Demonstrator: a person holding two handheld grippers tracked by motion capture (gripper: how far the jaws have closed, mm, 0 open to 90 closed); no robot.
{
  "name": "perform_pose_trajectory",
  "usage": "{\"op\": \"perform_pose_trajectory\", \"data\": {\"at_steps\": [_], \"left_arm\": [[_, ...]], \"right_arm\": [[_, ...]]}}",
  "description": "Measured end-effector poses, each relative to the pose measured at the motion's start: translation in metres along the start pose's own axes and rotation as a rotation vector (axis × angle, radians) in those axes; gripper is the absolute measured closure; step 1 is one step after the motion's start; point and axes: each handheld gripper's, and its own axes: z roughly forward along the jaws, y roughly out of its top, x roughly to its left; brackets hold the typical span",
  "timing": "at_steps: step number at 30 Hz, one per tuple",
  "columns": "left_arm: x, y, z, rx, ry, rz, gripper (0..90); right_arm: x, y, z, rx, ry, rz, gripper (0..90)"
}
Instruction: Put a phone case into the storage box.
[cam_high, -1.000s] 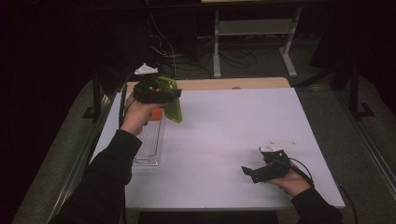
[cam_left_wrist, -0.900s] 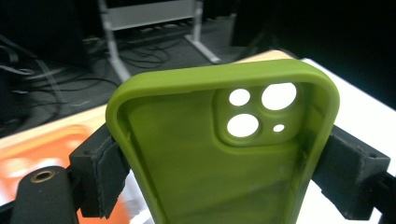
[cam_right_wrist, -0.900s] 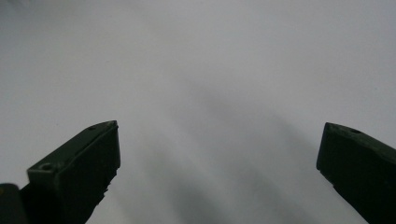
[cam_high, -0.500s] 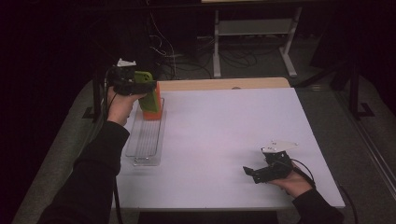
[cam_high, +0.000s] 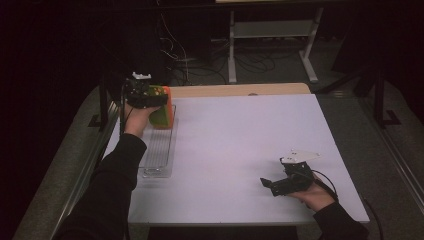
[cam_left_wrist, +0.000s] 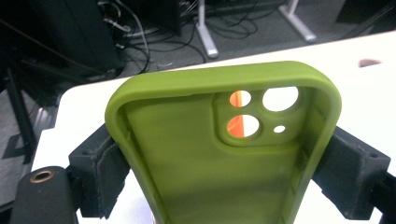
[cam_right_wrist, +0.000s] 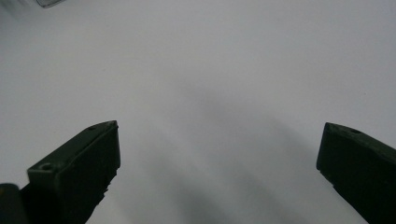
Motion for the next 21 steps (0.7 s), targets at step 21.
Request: {"op": "perform_pose_trajectory", "data": {"at_steps": [21], "left_arm": [[-0.01,-0.016,0.03,0.034,0.082,0.023,12.3]], "right_arm": [[0.002,0.001,-0.001,-0.008,0.012,-0.01,0.0]]}}
